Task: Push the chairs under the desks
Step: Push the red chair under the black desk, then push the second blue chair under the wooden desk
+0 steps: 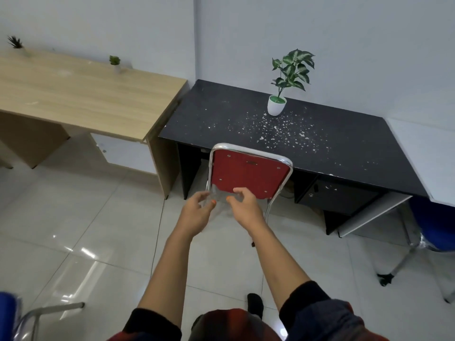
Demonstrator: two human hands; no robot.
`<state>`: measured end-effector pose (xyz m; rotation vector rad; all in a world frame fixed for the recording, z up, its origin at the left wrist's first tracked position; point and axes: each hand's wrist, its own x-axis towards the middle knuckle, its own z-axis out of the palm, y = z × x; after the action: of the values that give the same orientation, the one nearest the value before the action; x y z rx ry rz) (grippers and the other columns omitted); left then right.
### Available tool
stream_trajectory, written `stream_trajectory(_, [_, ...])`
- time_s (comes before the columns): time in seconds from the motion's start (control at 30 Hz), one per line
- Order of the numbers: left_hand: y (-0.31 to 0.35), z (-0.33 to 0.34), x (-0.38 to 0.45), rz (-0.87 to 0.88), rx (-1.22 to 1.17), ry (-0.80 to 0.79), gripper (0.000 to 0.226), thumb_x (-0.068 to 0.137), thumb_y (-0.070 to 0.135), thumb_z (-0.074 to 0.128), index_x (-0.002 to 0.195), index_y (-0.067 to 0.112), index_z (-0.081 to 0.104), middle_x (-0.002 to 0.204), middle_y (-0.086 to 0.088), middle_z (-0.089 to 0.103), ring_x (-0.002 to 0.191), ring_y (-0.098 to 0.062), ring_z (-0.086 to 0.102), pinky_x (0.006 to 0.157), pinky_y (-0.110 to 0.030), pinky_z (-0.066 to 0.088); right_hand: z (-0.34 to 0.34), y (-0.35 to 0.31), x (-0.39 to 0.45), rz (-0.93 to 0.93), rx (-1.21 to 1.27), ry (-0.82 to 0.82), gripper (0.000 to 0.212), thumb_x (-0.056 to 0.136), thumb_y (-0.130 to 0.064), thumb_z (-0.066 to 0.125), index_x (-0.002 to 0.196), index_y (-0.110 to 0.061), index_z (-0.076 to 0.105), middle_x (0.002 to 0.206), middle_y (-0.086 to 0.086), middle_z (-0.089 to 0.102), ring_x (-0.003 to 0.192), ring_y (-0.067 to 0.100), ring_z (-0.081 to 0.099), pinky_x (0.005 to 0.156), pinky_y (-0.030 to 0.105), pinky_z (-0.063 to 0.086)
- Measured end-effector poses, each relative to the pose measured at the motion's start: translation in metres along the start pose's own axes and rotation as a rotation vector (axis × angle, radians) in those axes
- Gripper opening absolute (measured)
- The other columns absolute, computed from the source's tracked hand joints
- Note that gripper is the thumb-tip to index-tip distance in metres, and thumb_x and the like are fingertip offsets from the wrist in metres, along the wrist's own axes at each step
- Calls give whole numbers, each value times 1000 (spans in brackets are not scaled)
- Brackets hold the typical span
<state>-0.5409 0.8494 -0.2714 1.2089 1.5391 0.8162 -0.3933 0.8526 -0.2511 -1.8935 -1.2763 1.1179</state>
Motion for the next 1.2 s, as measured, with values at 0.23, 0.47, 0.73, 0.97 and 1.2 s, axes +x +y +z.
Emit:
stream_trajectory(0.23, [12, -19, -56, 85, 41, -6, 35, 97, 28, 59, 131, 20, 56, 129, 6, 56, 121, -13, 50, 103, -33, 42, 10, 0, -51, -93, 18, -42, 34, 99, -29, 59, 131, -20, 58, 140, -1, 55, 108, 11, 52, 74, 21, 41])
stream_trajectory(0.47, [18, -22, -134, 132, 19, 158, 39, 97, 28, 60, 134, 15, 57, 131, 1, 59, 121, -12, 52, 98, -27, 41, -16, 7, -106, -208, -37, -110, 32, 96, -31, 63, 127, -22, 63, 133, -1, 59, 117, 17, 56, 91, 33, 49])
stream_trajectory(0.73, [-8, 28, -278, 109, 36, 220, 32, 96, 31, 60, 127, 24, 60, 131, 8, 58, 123, -13, 51, 94, -30, 43, -36, 71, -209, -216, 43, -266, 19, 96, -26, 64, 112, -18, 68, 103, -5, 66, 92, 8, 61, 68, 18, 44])
stream_trajectory(0.97, [-43, 18, -376, 24, 90, 324, 30, 96, 32, 60, 126, 27, 60, 132, 10, 56, 125, -15, 50, 92, -31, 44, -12, 89, -289, -263, 11, -440, 21, 97, -27, 62, 116, -18, 67, 107, -3, 66, 94, 4, 59, 70, 19, 45])
stream_trajectory(1.2, [-57, -19, -434, 42, 69, 443, 31, 96, 33, 60, 126, 27, 61, 130, 12, 57, 123, -14, 52, 95, -33, 45, 17, 69, -346, -369, 4, -512, 20, 96, -28, 63, 114, -20, 67, 106, -3, 67, 99, 10, 62, 73, 22, 48])
